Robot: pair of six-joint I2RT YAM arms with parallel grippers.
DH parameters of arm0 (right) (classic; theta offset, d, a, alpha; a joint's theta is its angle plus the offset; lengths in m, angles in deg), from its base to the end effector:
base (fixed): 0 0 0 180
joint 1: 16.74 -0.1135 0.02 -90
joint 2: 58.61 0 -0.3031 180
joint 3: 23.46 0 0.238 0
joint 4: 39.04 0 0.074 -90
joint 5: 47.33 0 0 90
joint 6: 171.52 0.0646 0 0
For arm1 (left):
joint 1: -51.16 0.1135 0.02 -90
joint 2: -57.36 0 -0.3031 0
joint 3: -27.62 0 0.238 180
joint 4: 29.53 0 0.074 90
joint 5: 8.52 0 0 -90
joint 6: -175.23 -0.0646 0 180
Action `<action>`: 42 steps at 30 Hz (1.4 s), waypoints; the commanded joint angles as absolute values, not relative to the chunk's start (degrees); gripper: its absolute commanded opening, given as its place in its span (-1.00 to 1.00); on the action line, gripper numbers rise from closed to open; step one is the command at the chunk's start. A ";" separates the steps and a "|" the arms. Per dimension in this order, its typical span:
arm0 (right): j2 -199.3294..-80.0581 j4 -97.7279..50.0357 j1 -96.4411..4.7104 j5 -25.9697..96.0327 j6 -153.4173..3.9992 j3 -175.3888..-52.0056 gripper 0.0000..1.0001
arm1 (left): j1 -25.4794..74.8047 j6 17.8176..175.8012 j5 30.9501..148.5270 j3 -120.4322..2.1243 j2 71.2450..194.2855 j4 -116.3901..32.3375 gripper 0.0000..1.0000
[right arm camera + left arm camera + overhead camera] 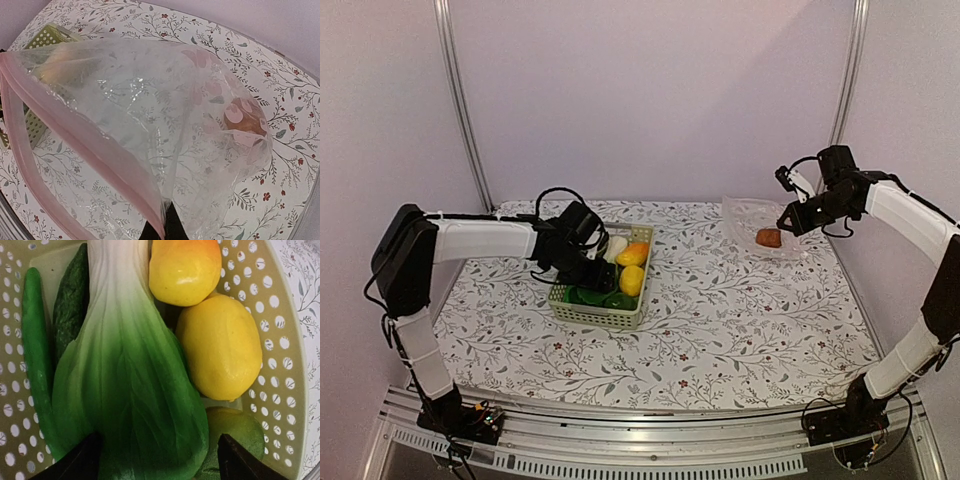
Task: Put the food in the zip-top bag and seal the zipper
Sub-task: Pick up the fake vegetable from the bin.
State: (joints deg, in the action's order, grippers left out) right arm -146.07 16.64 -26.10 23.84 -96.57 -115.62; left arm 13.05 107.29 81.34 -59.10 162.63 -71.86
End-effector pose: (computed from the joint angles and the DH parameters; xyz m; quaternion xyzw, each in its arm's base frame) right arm 0.3211 0.0741 0.3308 -0.2500 0.8973 0.1376 0.3367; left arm 0.3092 -0.2424 0.2091 0.1348 0.9584 -0.1250 0.2181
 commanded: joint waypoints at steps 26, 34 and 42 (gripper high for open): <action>-144.39 16.31 -26.14 22.02 -97.03 -114.00 -0.99 | 13.44 104.44 64.85 -61.88 163.75 -72.56 -0.30; -145.03 16.17 -26.92 25.07 -97.84 -114.82 -1.00 | 13.52 100.16 66.03 -70.02 157.06 -83.46 -0.54; -146.36 15.81 -29.24 28.30 -98.47 -115.90 -1.00 | 12.59 99.11 73.81 -78.35 151.06 -86.85 -0.75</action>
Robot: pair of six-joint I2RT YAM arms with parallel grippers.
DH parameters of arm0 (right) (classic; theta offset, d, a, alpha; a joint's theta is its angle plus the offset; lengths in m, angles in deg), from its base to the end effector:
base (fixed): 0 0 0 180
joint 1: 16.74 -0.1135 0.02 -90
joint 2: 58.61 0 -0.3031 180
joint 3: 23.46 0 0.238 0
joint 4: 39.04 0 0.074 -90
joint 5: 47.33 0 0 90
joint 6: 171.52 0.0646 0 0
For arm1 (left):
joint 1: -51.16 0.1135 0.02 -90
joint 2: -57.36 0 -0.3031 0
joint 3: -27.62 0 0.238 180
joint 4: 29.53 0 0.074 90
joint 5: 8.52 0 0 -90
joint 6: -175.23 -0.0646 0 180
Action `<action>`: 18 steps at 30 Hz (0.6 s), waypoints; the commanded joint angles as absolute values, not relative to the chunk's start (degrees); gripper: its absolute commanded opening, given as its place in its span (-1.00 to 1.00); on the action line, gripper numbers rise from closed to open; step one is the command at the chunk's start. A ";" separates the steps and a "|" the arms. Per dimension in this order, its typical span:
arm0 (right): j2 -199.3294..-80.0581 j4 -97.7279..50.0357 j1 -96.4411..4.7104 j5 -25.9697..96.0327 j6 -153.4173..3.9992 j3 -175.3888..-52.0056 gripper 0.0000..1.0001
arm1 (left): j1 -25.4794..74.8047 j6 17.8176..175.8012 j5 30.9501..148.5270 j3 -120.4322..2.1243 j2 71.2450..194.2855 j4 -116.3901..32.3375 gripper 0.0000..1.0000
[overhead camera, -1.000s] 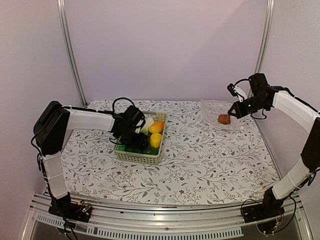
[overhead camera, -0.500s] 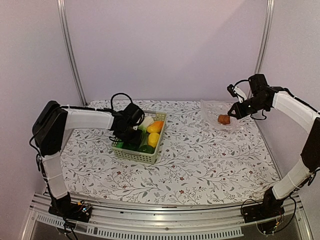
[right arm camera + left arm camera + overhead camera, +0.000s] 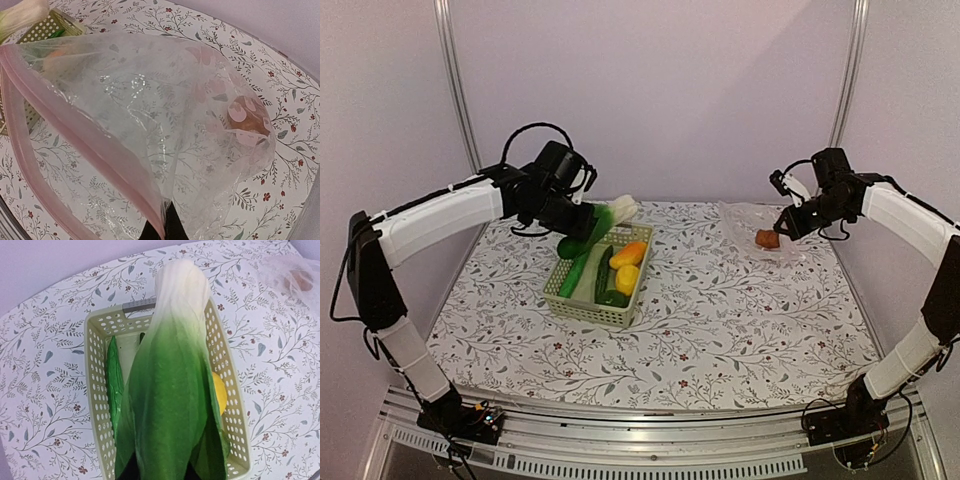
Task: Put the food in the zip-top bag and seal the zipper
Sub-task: Pick up the fake vegetable from the bin, then place the fake vegetable in the zipper food storage bag.
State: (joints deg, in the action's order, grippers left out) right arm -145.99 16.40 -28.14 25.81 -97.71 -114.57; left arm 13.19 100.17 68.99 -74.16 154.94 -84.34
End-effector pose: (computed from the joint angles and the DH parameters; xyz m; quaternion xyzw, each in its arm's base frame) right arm 0.3176 0.0832 0.3252 -0.2695 0.8961 0.1248 0.3299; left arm 0.3116 -0.2254 0.3254 0.1509 0.9244 -0.0576 0.3456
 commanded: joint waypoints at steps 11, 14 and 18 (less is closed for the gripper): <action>-148.70 16.40 -31.70 30.37 -98.92 -118.31 -1.00 | 5.40 106.18 90.92 -82.51 150.58 -78.42 -0.93; -149.42 16.51 -32.24 30.62 -98.85 -118.86 -1.00 | 3.55 107.49 94.76 -82.47 152.08 -75.39 -1.00; -150.07 16.62 -32.93 31.34 -98.76 -119.71 -1.00 | 1.05 108.37 97.91 -83.42 155.03 -73.09 -1.00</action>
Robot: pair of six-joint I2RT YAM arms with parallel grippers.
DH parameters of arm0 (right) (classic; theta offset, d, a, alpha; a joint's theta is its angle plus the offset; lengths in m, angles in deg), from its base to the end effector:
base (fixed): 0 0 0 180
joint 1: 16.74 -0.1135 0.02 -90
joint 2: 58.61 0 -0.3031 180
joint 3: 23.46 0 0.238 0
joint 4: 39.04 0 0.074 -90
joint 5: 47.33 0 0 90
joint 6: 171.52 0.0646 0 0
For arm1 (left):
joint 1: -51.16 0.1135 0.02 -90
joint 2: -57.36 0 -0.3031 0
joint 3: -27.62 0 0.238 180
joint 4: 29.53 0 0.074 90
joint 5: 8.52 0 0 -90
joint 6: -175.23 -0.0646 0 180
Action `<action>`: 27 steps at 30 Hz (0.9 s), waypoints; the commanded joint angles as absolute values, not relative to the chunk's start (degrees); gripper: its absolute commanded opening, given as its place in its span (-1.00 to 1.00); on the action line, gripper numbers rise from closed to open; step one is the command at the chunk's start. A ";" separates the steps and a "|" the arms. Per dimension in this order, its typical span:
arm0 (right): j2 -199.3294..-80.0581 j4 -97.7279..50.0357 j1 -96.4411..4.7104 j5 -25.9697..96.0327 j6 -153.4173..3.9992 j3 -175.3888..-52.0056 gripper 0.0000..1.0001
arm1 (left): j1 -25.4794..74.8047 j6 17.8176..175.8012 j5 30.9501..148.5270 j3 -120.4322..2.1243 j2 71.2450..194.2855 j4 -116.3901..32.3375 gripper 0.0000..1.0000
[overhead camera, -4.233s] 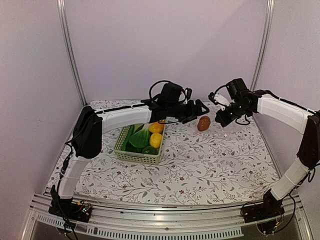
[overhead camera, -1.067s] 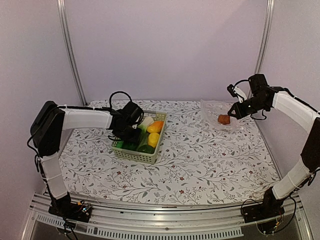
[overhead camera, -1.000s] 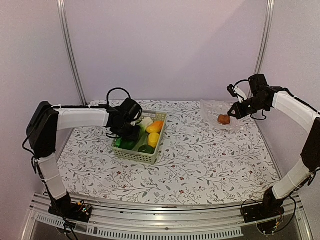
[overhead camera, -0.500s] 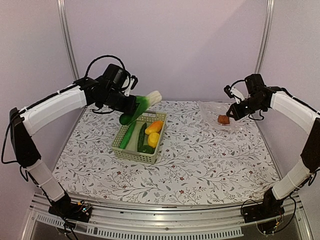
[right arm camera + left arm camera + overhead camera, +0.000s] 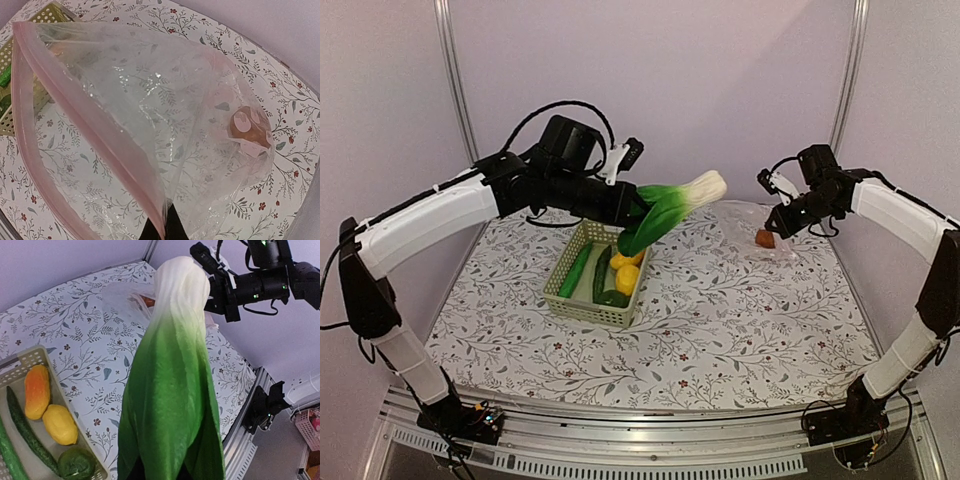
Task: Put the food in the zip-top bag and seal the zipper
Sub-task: Place the fake vegetable in the zipper food storage bag.
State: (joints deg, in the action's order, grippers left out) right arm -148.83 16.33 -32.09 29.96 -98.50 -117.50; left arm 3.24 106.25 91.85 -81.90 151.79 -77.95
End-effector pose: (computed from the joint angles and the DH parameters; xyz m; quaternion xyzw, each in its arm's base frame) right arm 0.3278 0.1047 0.3251 -0.2963 0.8912 0.0999 0.3287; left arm 0.2515 -0.2959 0.4021 0.2456 0.8426 -0.3331 0.3447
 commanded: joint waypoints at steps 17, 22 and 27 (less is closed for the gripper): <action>-148.35 16.62 -38.09 40.18 -99.72 -119.40 -1.00 | -0.31 125.18 100.73 -94.07 171.73 -76.36 -1.00; -147.01 16.83 -39.80 41.19 -100.99 -118.40 -1.00 | 1.06 133.14 103.63 -96.50 175.36 -70.70 -0.99; -146.34 18.45 -39.90 38.10 -100.23 -119.52 -1.00 | 3.48 142.24 107.00 -97.89 179.72 -62.95 -0.76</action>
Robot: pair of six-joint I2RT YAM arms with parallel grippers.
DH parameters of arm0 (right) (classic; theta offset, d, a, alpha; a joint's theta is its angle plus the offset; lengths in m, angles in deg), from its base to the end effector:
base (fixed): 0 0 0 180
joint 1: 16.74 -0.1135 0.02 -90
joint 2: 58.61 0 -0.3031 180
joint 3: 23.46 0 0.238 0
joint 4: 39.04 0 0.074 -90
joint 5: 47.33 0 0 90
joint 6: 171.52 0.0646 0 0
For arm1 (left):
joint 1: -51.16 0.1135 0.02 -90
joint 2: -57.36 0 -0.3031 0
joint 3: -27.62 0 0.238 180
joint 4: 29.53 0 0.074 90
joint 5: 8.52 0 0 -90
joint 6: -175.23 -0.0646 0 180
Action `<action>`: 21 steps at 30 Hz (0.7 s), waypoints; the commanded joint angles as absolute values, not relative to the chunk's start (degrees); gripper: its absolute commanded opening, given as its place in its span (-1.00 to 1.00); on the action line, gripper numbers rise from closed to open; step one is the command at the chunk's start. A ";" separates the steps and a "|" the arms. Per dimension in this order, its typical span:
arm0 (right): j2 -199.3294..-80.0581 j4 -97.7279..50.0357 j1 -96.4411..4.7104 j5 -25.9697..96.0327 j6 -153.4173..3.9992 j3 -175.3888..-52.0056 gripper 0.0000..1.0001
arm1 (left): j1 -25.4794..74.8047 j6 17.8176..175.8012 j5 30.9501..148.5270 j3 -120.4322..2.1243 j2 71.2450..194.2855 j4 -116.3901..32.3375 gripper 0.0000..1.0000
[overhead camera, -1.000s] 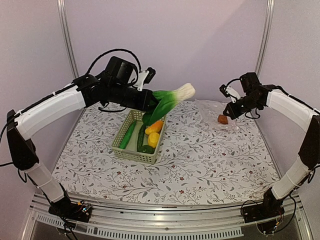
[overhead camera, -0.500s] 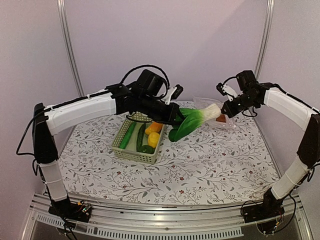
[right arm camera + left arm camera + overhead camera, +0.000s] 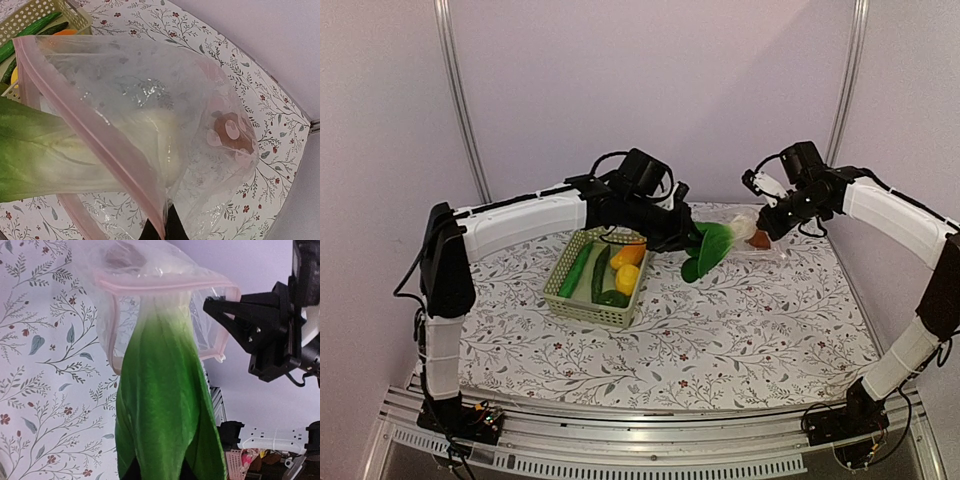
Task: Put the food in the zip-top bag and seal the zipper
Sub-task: Place the fake vegetable in the zipper food storage bag.
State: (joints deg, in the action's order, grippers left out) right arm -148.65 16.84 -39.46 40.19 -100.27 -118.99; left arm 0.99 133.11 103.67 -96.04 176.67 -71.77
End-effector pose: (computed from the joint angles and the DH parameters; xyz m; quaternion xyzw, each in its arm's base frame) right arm 0.3176 0.1360 0.3326 -0.3399 0.8771 0.0321 0.3378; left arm 0.3088 -0.4083 0.3137 0.1021 0.8797 -0.4388 0.1521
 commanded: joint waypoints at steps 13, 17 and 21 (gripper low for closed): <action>-148.47 22.48 -38.46 27.72 -97.20 -124.25 -1.00 | 5.54 155.95 108.57 -96.90 180.37 -34.27 1.00; -149.26 22.97 -35.00 22.58 -96.14 -125.51 -1.00 | 5.53 148.46 104.56 -91.89 175.02 -35.77 0.99; -149.92 25.44 -30.80 13.19 -95.42 -129.46 -1.00 | 4.71 137.81 95.84 -85.44 167.67 -40.79 0.99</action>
State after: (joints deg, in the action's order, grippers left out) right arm -149.02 23.26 -34.43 23.67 -96.99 -124.74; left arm 5.16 148.98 104.02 -89.99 175.83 -37.85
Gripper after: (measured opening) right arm 0.006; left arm 0.996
